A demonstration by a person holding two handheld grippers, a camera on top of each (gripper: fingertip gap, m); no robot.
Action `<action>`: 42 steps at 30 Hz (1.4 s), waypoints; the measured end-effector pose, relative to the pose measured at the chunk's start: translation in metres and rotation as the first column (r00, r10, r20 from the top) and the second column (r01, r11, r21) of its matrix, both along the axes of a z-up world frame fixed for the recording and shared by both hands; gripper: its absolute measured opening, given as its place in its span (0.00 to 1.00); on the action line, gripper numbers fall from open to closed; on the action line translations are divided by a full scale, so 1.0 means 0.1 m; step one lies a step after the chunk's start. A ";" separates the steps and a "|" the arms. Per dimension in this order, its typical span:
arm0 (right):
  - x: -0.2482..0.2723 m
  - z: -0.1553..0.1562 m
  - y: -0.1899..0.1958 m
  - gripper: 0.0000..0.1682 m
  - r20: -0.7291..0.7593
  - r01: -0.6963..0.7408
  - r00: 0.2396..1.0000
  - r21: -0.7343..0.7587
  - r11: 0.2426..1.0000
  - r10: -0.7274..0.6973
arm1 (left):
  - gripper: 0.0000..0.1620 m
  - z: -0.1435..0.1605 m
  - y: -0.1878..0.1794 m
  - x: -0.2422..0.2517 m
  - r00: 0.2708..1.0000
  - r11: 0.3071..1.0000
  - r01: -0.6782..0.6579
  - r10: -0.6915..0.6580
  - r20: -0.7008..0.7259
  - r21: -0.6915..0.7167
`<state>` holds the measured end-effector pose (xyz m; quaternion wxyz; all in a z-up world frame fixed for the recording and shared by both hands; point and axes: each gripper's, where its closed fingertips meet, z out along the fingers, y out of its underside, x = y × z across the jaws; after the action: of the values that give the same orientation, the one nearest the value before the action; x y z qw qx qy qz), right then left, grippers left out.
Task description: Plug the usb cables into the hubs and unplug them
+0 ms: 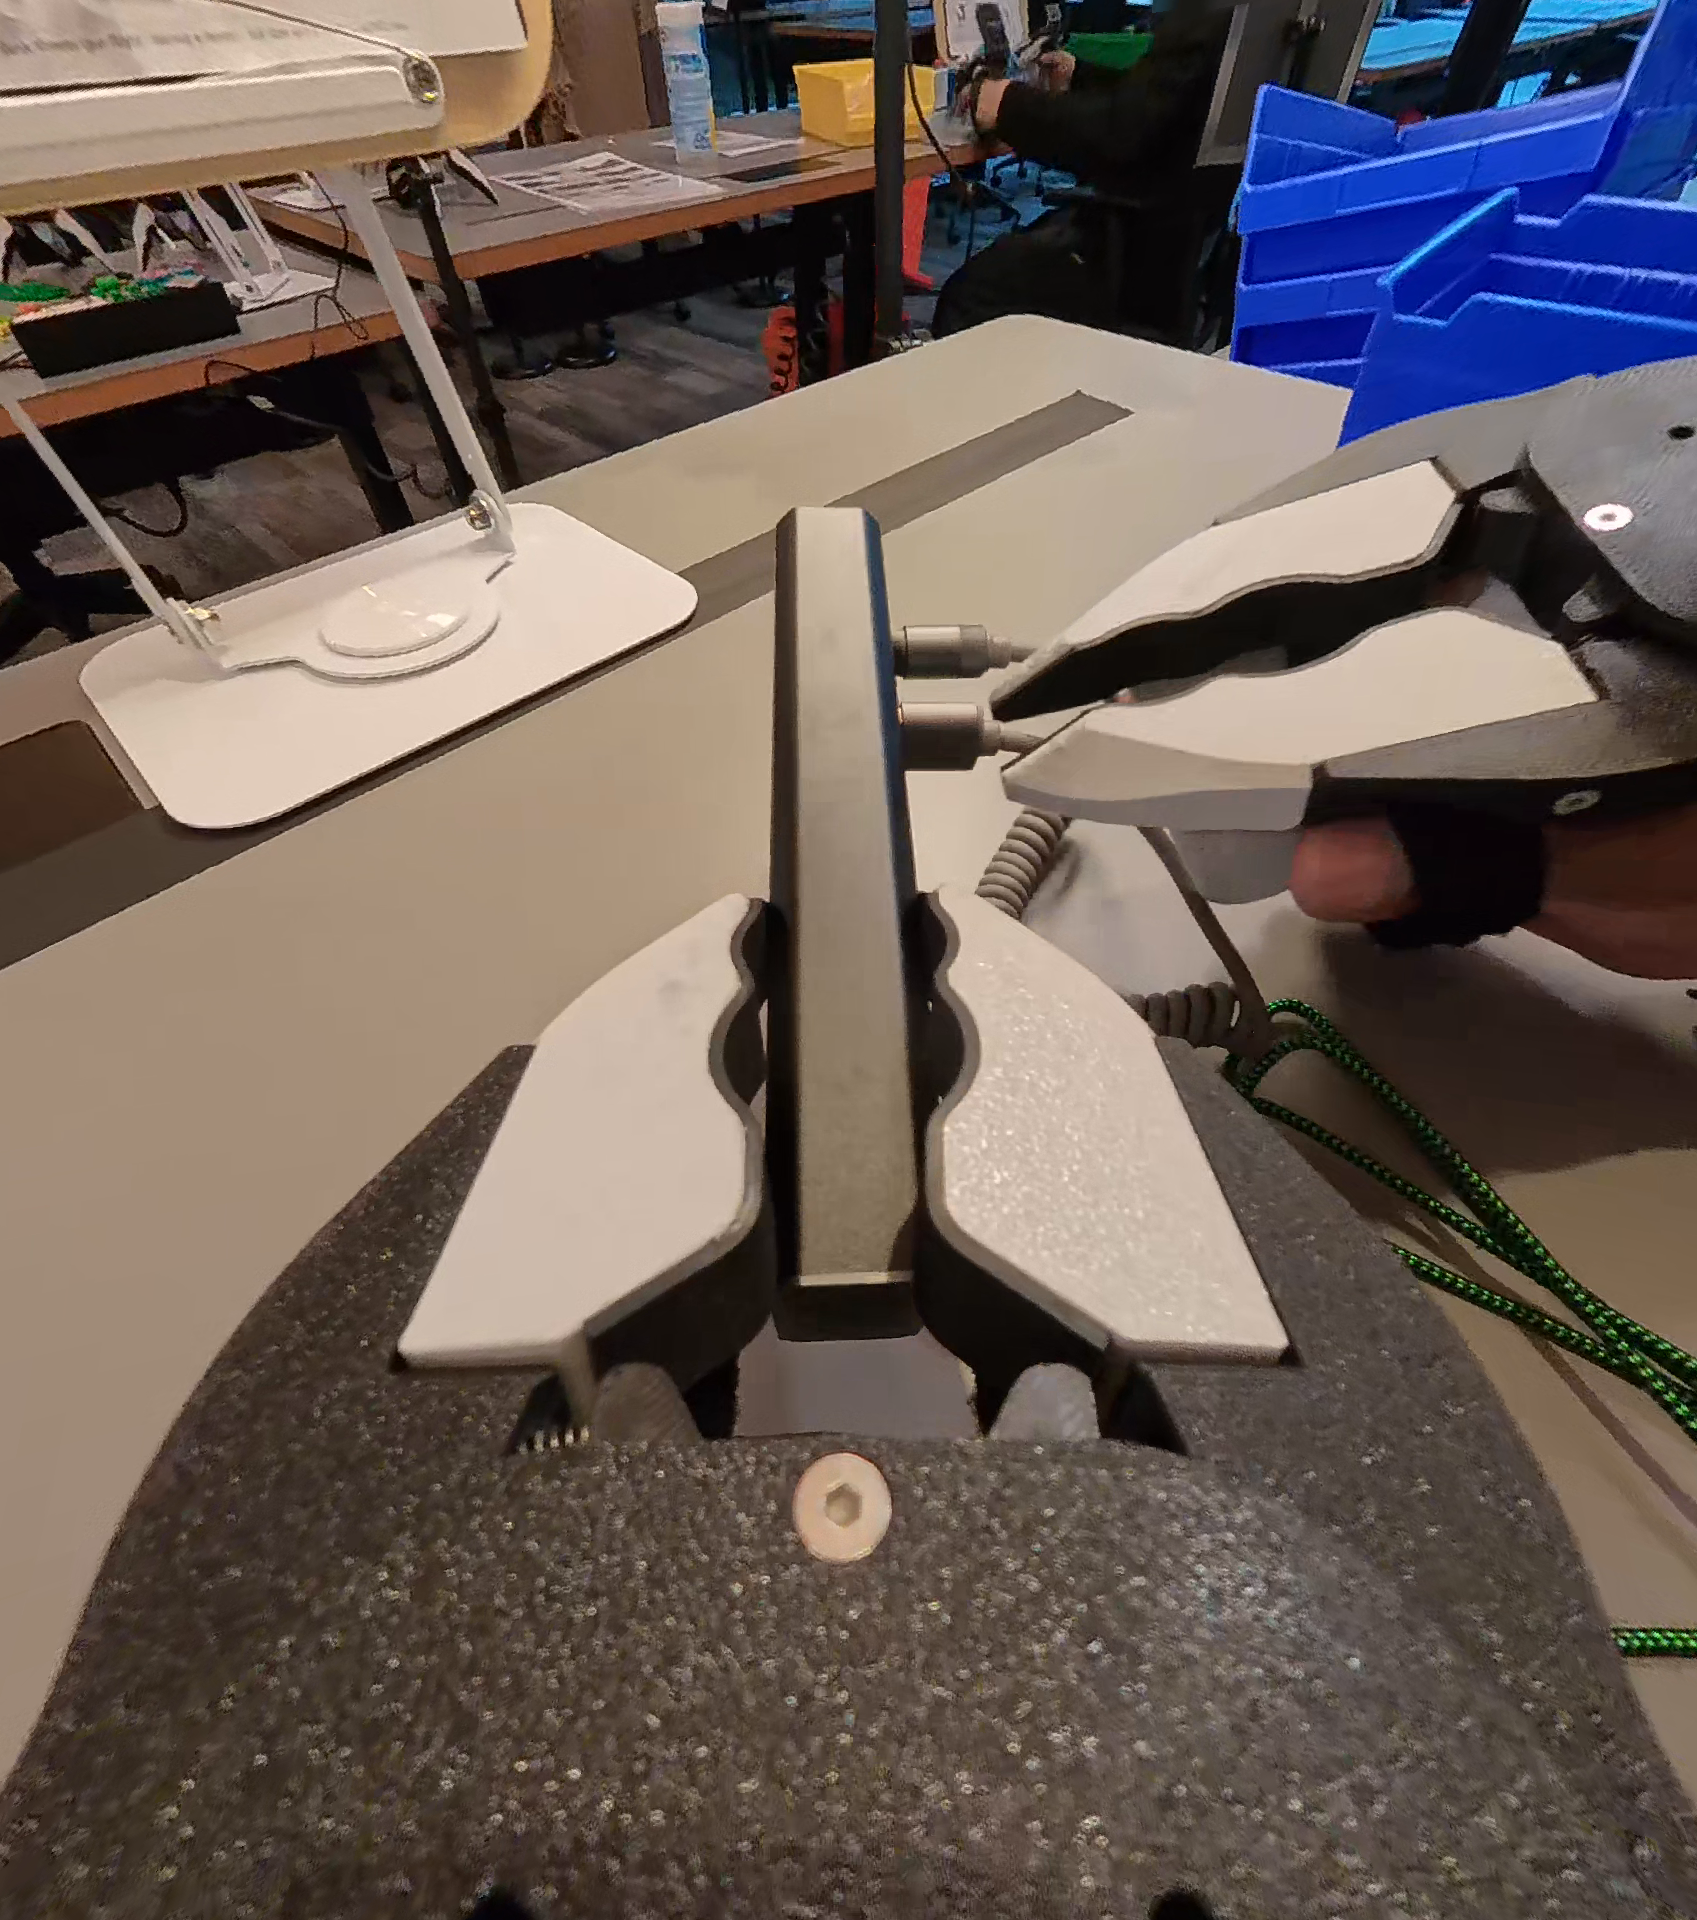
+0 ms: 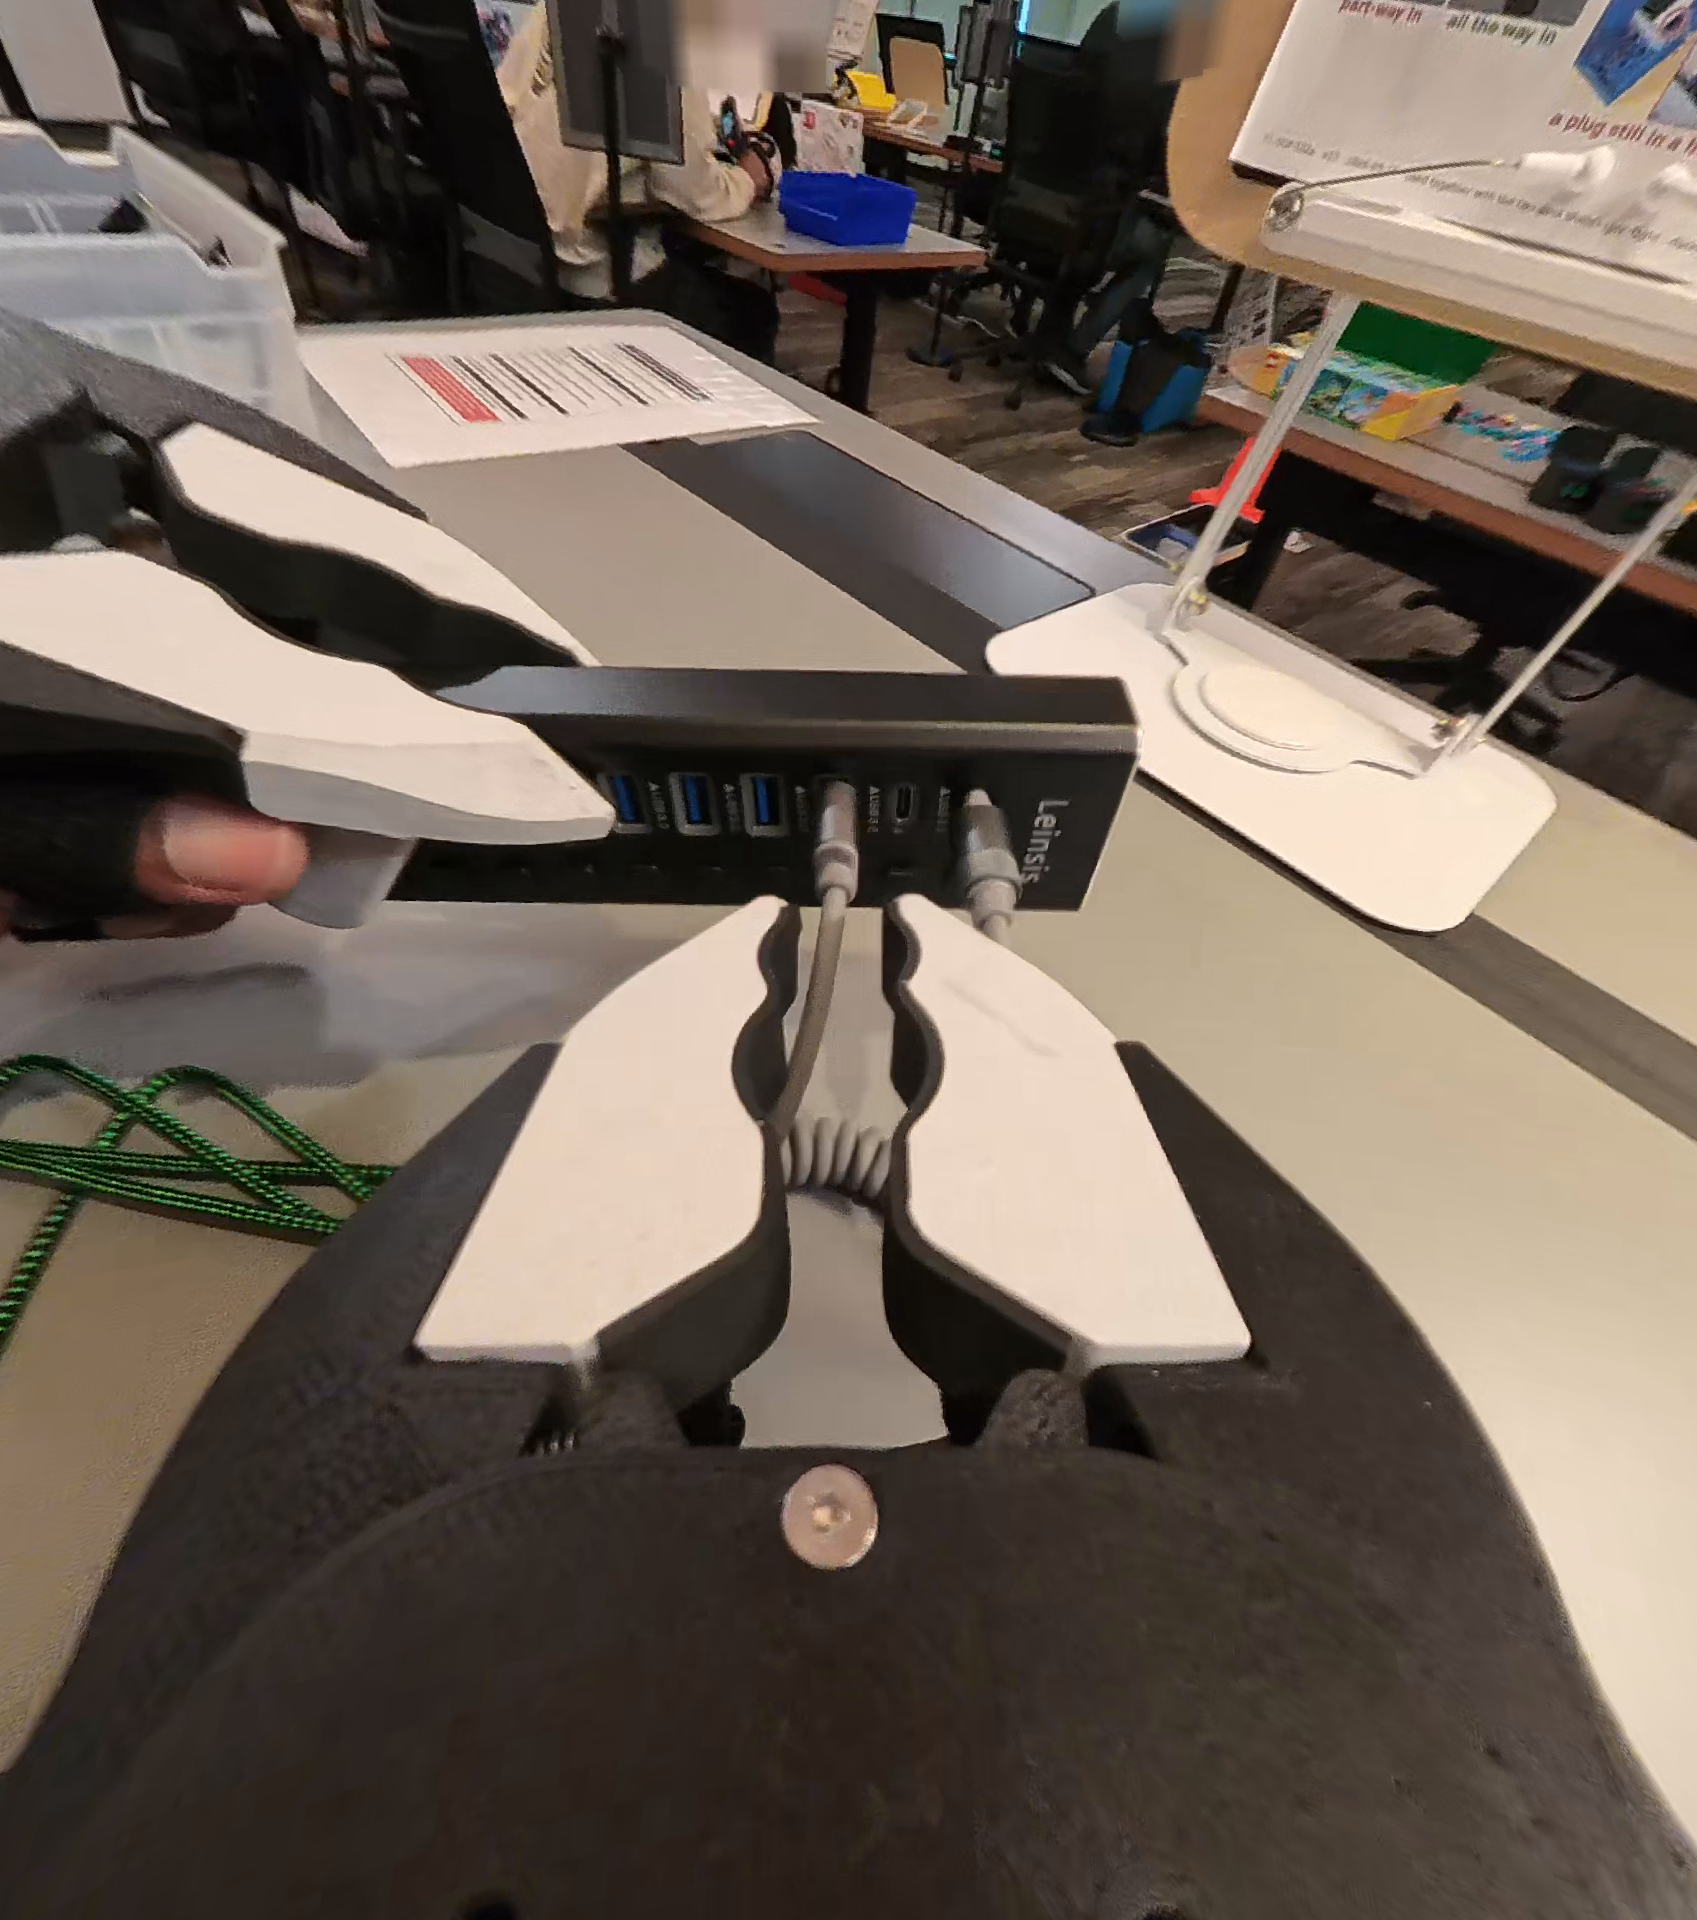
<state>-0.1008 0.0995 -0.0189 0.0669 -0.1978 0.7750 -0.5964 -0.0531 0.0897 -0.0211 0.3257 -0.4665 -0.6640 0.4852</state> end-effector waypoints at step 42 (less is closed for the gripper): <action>-0.04 -0.21 0.00 0.05 -0.102 0.069 0.993 0.097 0.993 -0.059 | 0.17 -0.25 0.06 -0.08 0.981 0.985 0.025 0.008 0.196 -0.168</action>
<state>-0.1047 0.0999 -0.0400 0.0190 -0.1982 0.8122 -0.5483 -0.0611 0.0958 -0.0462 0.2200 -0.5408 -0.6470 0.4904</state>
